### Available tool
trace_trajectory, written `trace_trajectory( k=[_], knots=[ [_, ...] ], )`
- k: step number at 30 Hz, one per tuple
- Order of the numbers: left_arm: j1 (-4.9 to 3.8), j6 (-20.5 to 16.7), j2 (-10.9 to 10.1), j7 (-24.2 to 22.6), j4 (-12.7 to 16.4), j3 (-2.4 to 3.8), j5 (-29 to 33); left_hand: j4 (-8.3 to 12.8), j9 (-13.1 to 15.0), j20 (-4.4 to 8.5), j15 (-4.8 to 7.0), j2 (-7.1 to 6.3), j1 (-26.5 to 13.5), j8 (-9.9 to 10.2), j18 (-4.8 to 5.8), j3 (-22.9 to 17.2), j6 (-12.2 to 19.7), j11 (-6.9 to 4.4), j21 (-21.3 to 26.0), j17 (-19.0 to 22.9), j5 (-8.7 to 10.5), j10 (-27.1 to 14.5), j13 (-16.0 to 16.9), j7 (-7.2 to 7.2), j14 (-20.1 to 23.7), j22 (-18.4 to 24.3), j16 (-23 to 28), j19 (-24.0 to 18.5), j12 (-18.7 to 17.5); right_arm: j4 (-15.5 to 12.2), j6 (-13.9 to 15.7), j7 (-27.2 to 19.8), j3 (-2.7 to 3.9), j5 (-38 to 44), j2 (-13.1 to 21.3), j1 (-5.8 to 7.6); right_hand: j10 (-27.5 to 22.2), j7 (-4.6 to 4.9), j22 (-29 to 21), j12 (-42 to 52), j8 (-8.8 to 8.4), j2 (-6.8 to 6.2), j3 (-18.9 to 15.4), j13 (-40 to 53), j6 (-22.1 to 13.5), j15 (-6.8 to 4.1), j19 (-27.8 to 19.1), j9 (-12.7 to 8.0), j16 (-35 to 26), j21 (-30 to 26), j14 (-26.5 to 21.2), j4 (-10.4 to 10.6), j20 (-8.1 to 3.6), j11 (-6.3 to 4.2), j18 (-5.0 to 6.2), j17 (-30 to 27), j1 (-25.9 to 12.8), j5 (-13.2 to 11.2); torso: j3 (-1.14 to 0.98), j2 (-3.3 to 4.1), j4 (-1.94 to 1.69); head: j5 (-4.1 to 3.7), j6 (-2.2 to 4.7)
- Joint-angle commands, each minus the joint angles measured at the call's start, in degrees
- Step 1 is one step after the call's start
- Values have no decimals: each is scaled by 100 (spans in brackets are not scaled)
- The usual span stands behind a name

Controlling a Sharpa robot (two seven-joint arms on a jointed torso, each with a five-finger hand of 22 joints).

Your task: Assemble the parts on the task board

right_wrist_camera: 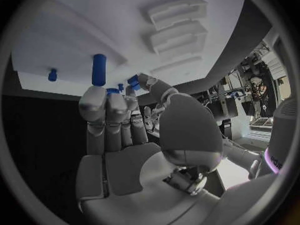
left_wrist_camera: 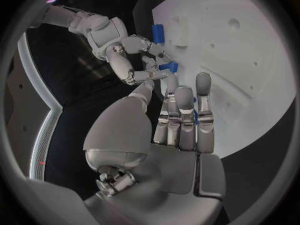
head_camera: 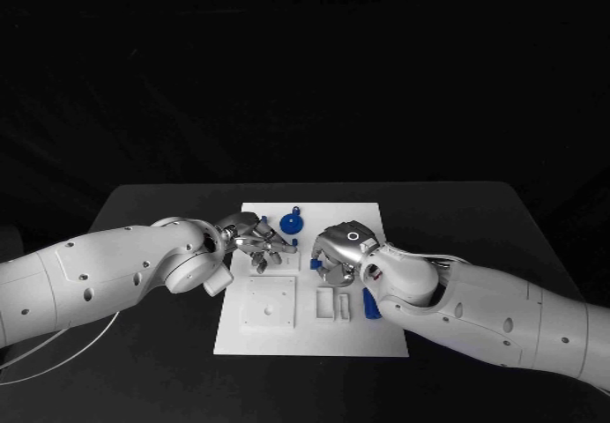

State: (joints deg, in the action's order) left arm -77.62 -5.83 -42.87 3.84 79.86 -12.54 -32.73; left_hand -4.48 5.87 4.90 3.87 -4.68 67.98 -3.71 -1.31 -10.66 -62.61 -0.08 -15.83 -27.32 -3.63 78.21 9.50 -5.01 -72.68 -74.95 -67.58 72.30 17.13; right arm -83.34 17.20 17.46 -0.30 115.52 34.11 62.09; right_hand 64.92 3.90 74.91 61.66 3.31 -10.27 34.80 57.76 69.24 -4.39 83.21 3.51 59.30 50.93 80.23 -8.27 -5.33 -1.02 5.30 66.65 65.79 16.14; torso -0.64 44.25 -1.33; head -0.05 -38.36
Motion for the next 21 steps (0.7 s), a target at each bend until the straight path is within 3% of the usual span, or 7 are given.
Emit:
trace_trajectory(
  k=[1, 10, 13, 16, 19, 20, 21],
  knots=[
    [7, 240, 28, 388, -10, -31, 219, -87, -62, 12, -4, -16, -100, -7, -110, 4, 38, 0, -5, -13, 52, 71, 12, -6, -51, -99, -24, 61, 24, -89, 144, 93, 72, 84, 33, -1, 43, 2, 600, -23, 25, -43, 6, 5, 41, 5, 56, 9, -13, 31, 31, 26, -1, -8, -41, 4, 22, -22, -3, 3, -8, 7, 7],
    [13, 360, 115, 649, -90, -73, 621, -274, -138, 30, 0, -91, -343, -7, -109, 102, 161, 14, -30, -32, 87, 127, 1, -32, -93, -100, -40, 101, -2, -311, 189, 131, 265, 102, 121, -1, 48, 1, 599, -34, 25, -58, 25, 2, 46, 1, 59, 9, -20, 30, 34, 49, -6, -11, -43, 7, 42, -33, -1, 1, 0, 22, 23],
    [26, 344, 148, 626, -118, -77, 696, -290, -91, 28, 4, -141, -391, -109, -100, 54, 62, -1, -30, -55, 79, 144, 30, 6, -72, -103, -56, 80, 38, -393, 198, 138, 315, 103, 155, -1, 52, 0, 600, -39, 25, -66, 32, 2, 49, 0, 60, 9, -22, 29, 37, 66, -8, -12, -45, 10, 48, -40, 1, 0, -2, 21, 23],
    [41, 302, 171, 554, -147, -78, 730, -257, 123, 48, 31, -166, -504, -443, -81, -63, -10, -46, -57, -82, -24, 80, 203, 86, -53, -110, -86, 66, 294, -458, 207, 142, 350, 103, 181, -1, 51, -1, 599, -41, 25, -70, 35, 1, 49, -1, 59, 9, -25, 27, 37, 72, -8, -12, -45, 9, 51, -40, -2, 2, -4, 21, 24],
    [62, 253, 191, 458, -180, -79, 755, -176, 616, 74, 59, -180, -647, -916, -54, -138, 157, -84, -107, -115, -302, -79, 477, 141, -48, -114, -134, 50, 723, -526, 215, 146, 378, 102, 205, -1, 53, -1, 601, -48, 24, -88, 43, 2, 49, -4, 64, 8, -28, 29, 44, 113, -12, -14, -47, 16, 70, -43, -2, 3, -6, 21, 22],
    [70, 248, 197, 425, -192, -78, 768, -122, 1112, 93, 79, -173, -723, -1336, -34, -142, 332, -113, -145, -133, -485, -211, 678, 188, -33, -116, -163, 32, 1049, -547, 216, 147, 386, 101, 212, -1, 53, -1, 601, -48, 24, -88, 43, 2, 49, -4, 64, 8, -28, 29, 44, 113, -12, -14, -47, 16, 70, -43, -1, 4, -8, 19, 22],
    [81, 239, 207, 369, -207, -78, 797, -108, 1478, 97, 79, -161, -765, -1606, -26, -164, 516, -123, -168, -139, -511, -320, 782, 209, -28, -114, -180, 15, 1232, -574, 215, 147, 396, 98, 220, -1, 53, -1, 601, -48, 24, -88, 43, 2, 49, -4, 64, 8, -28, 29, 44, 113, -12, -14, -47, 16, 70, -43, -1, 5, -8, 12, 16]
  ],
)
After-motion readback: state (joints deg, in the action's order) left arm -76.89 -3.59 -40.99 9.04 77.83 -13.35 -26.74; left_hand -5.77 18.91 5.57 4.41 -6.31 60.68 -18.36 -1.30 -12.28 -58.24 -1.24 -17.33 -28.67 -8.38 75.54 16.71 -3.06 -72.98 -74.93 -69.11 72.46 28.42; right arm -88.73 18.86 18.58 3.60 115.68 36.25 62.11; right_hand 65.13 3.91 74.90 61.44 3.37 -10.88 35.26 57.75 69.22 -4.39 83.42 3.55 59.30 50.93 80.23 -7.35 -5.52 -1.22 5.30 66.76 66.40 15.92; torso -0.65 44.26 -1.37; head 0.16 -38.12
